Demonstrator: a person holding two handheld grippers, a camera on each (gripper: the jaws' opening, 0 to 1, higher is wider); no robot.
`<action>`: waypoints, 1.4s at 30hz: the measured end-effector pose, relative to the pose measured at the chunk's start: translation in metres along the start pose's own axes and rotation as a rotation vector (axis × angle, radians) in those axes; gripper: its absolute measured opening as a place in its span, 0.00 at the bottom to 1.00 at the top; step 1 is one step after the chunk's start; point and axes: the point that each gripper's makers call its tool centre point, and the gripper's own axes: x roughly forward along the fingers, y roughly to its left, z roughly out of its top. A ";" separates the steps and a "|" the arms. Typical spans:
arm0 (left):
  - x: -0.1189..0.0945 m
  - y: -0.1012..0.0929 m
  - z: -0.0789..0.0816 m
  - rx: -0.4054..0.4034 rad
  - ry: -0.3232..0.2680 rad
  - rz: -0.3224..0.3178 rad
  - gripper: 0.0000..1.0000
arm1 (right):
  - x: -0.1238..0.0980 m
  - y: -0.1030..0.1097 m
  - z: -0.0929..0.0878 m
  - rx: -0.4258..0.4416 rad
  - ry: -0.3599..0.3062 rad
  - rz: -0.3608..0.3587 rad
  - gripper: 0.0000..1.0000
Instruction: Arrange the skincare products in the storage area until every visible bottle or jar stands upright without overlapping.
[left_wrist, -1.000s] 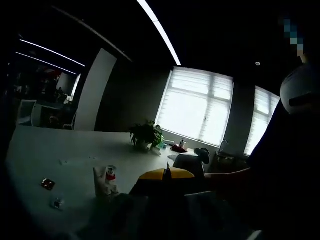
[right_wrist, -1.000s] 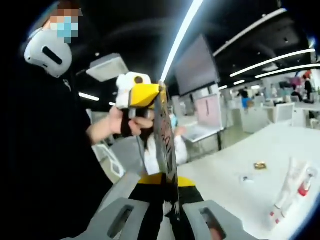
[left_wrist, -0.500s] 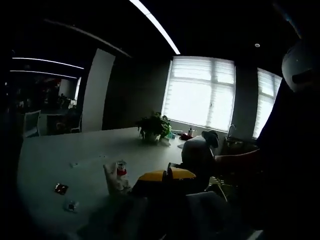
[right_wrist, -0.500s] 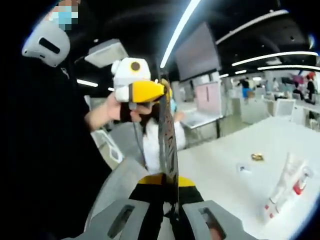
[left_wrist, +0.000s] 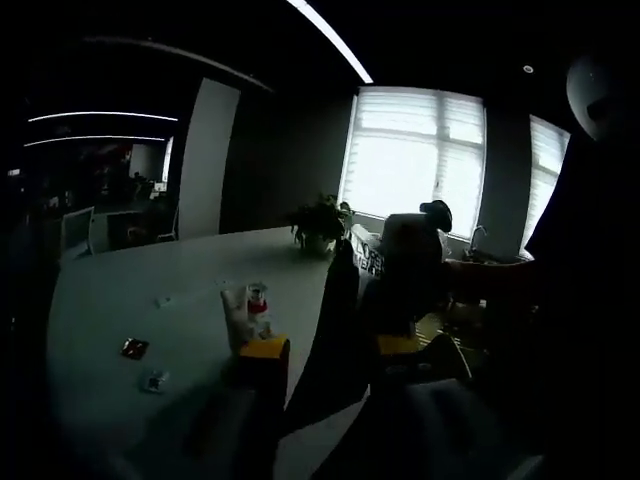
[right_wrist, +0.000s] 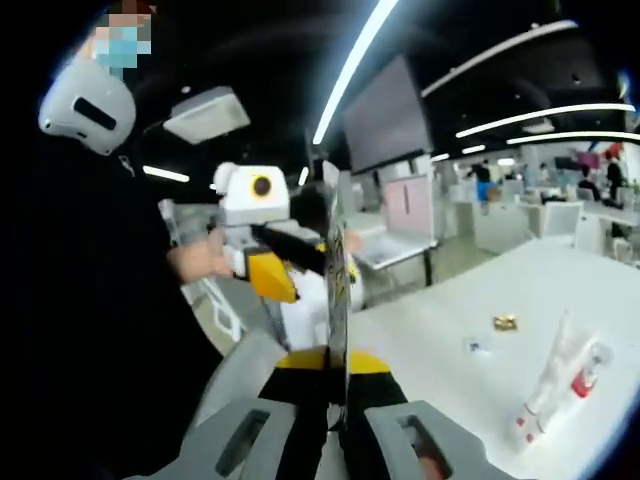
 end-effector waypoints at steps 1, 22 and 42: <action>0.001 0.000 -0.003 0.001 0.008 0.003 0.37 | 0.000 0.000 0.003 0.000 -0.001 0.001 0.00; 0.000 0.005 -0.015 -0.137 -0.034 0.028 0.08 | 0.003 -0.010 0.009 0.015 0.053 -0.017 0.00; 0.001 -0.004 -0.010 -0.292 -0.116 -0.016 0.06 | 0.005 -0.017 0.012 0.107 -0.076 -0.074 0.07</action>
